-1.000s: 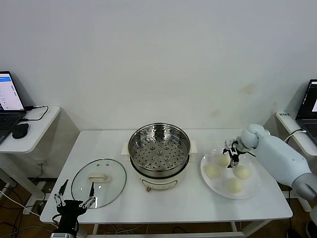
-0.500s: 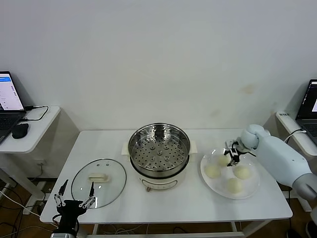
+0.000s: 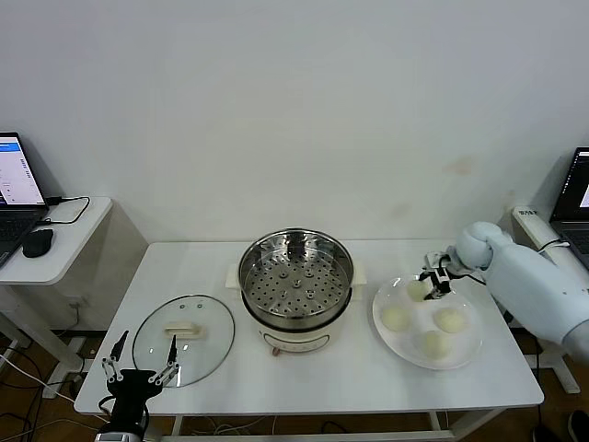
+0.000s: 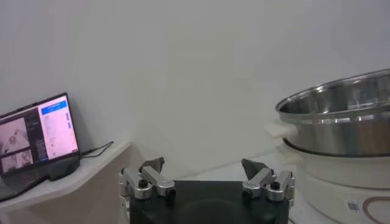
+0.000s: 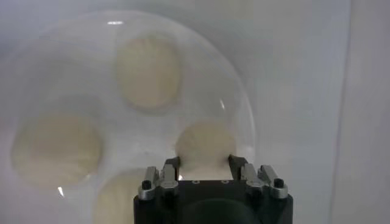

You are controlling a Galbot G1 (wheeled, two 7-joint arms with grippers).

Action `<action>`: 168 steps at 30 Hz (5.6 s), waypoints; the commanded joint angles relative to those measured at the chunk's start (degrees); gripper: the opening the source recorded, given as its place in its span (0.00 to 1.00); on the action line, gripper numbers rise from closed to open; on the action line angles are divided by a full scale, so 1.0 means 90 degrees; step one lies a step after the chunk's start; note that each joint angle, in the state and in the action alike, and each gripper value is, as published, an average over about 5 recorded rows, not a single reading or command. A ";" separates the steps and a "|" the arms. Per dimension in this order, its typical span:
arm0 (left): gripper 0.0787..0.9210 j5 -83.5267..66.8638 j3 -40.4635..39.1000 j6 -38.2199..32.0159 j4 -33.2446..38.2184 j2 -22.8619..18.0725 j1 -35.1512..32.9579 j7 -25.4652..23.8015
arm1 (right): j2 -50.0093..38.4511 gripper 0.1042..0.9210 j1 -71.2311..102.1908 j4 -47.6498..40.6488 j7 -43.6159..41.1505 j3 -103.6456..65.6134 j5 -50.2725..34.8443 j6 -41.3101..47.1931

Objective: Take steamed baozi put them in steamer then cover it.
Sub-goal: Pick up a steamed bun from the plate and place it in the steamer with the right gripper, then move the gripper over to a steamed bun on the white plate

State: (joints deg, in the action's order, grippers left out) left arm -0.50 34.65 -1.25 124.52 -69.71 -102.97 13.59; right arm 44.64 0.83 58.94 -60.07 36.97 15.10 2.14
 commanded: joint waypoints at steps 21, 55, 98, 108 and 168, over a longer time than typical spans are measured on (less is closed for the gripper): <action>0.88 -0.0133 0.0035 -0.0084 0.0028 0.0213 0.0084 0.0044 | 0.0587 0.52 -0.4628 0.1811 0.0338 0.3456 -0.3708 -0.0197; 0.88 -0.0214 0.0280 -0.0091 -0.0123 0.0172 0.0299 0.0019 | 0.3711 0.53 -0.2703 -0.1257 0.1028 0.3601 0.0197 -0.4102; 0.88 -0.0250 0.0352 -0.0089 0.0372 0.0079 0.0022 0.0000 | -0.1030 0.88 -0.5282 0.4042 0.0331 0.4746 -0.3980 0.2427; 0.88 -0.0218 0.0251 -0.0132 0.0425 -0.0031 -0.0008 -0.0028 | -0.2293 0.88 -0.3708 0.3764 -0.0102 0.3937 -0.2750 0.1594; 0.88 -0.0170 0.0323 -0.0122 0.0069 -0.0106 0.0224 -0.0070 | 0.0240 0.69 0.0087 0.0789 0.0075 0.1286 -0.0657 0.0718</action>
State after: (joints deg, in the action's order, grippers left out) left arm -2.05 37.53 -2.36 125.10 -70.74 -100.92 12.98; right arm 46.55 1.04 66.65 -59.32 49.14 8.28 8.59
